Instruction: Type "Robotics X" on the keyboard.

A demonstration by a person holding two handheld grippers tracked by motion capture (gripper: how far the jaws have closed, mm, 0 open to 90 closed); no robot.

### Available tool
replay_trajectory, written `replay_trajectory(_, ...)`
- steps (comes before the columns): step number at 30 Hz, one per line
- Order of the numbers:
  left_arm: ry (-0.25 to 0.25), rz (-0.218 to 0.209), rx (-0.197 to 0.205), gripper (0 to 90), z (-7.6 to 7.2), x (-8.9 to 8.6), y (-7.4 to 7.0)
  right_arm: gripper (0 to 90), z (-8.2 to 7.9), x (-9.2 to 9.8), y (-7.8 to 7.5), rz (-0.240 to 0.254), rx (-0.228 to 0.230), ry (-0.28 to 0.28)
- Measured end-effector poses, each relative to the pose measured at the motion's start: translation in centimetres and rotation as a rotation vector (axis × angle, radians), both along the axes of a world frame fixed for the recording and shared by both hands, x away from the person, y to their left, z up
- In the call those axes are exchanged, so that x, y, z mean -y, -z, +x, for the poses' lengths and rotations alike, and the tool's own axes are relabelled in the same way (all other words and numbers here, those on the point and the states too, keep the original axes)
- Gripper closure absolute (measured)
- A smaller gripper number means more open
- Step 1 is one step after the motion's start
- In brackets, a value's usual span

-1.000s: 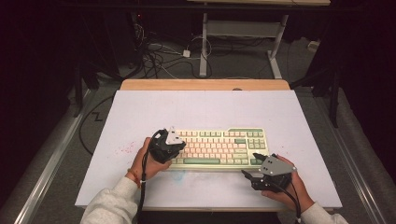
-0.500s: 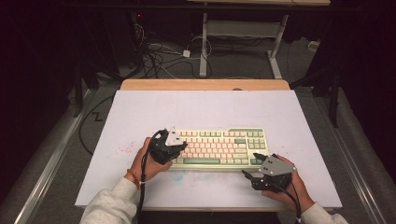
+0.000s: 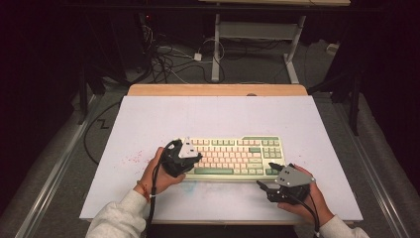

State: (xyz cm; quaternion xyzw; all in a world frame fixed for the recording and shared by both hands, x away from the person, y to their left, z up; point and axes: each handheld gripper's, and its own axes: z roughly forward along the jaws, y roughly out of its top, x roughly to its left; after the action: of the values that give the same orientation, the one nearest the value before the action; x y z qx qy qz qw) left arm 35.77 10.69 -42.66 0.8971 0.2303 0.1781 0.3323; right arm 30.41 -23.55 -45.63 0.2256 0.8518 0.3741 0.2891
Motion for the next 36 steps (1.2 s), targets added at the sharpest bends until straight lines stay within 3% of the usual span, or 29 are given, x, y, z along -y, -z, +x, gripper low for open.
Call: replay_trajectory(36,0.095,0.059,-0.049,83.7,-1.0,2.0,1.7,30.9,0.0,-0.1,0.2,-0.012,-0.007,-0.01)
